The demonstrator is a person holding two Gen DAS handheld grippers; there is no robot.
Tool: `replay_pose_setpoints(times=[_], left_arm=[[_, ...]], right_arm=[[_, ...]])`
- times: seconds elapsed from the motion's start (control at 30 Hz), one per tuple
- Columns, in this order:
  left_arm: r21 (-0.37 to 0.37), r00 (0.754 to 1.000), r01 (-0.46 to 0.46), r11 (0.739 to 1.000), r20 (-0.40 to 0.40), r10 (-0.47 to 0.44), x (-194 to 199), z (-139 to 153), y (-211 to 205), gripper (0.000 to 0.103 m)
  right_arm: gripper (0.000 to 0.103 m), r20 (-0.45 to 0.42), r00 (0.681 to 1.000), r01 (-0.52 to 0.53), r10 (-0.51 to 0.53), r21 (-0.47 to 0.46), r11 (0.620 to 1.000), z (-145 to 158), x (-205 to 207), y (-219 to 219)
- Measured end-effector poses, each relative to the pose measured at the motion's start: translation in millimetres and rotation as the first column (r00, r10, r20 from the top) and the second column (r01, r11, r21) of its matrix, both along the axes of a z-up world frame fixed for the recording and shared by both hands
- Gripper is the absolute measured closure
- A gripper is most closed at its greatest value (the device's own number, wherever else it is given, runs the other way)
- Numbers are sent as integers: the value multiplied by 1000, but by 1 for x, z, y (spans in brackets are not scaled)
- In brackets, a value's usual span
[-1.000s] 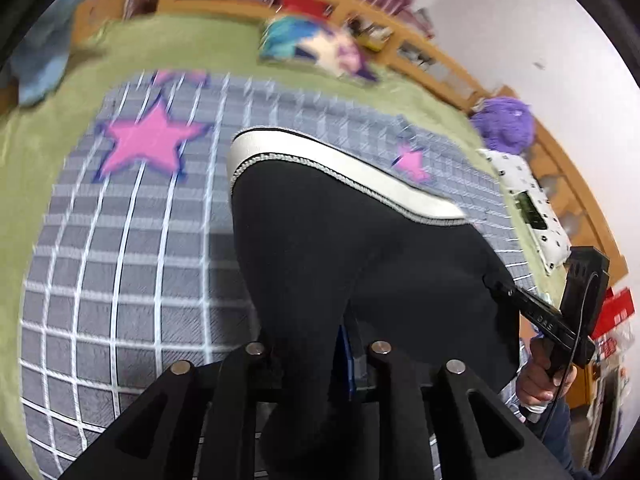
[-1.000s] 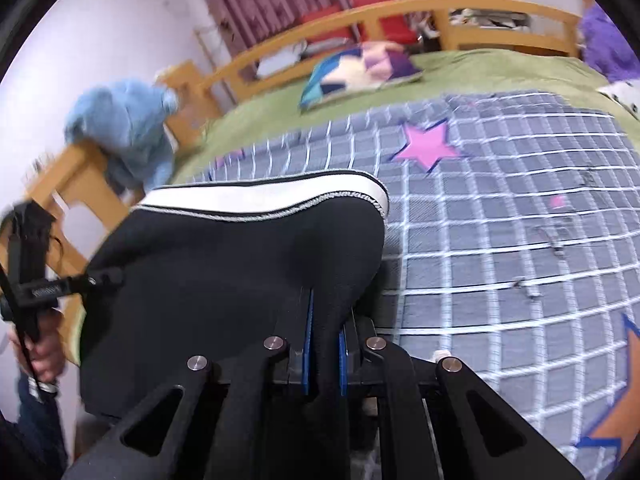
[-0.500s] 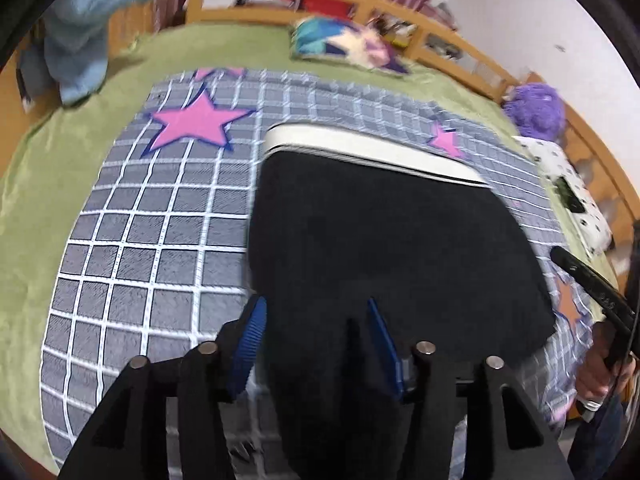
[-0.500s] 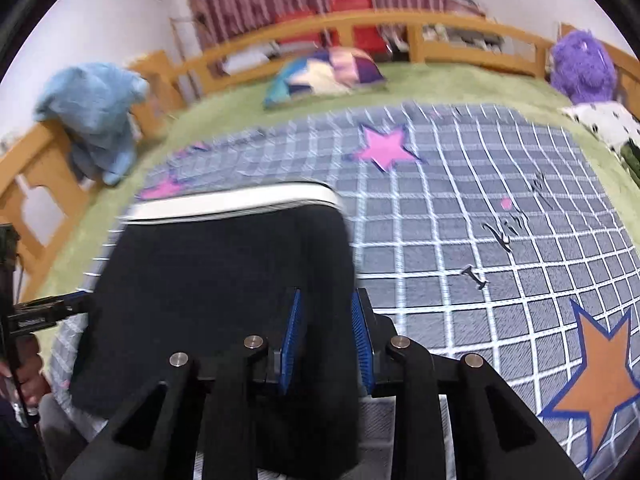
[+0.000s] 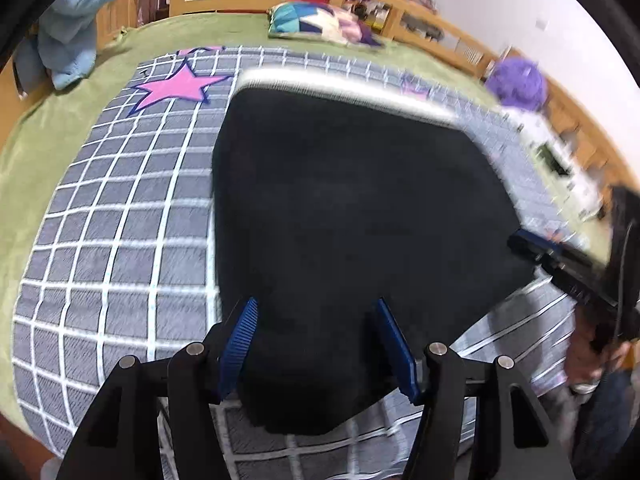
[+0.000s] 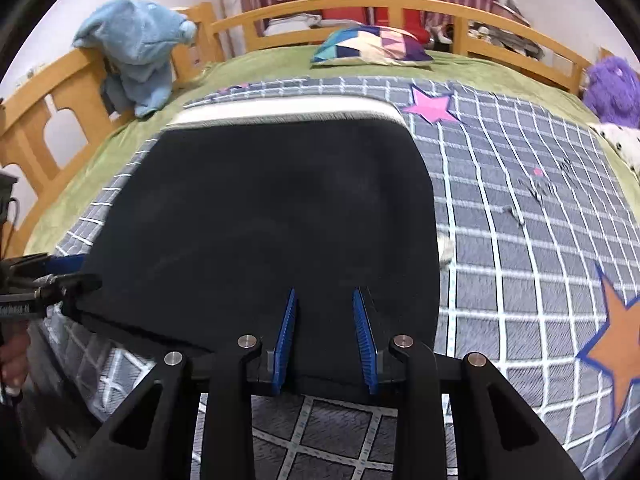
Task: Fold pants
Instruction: 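Press the folded bundle flat with both grippers and release it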
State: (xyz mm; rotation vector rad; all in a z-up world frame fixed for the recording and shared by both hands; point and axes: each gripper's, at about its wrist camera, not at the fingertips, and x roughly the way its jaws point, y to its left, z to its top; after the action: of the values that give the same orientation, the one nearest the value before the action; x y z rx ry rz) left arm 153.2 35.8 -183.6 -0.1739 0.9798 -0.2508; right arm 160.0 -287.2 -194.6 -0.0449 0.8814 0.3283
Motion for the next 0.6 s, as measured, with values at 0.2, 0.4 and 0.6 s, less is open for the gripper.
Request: replay_pose_setpoints(times=[0.2, 0.4, 0.6], left_arm=[[3, 995, -22, 1000, 96, 21, 48, 27, -8, 44], [-9, 974, -70, 998, 215, 70, 112, 31, -15, 43], [151, 983, -92, 984, 171, 66, 165, -12, -25, 42]], right_arm=[[57, 124, 992, 20, -29, 71, 997, 37, 33, -3], [57, 184, 983, 6, -16, 53, 999, 43, 98, 20], [52, 63, 998, 7, -6, -31, 999, -16, 160, 41]])
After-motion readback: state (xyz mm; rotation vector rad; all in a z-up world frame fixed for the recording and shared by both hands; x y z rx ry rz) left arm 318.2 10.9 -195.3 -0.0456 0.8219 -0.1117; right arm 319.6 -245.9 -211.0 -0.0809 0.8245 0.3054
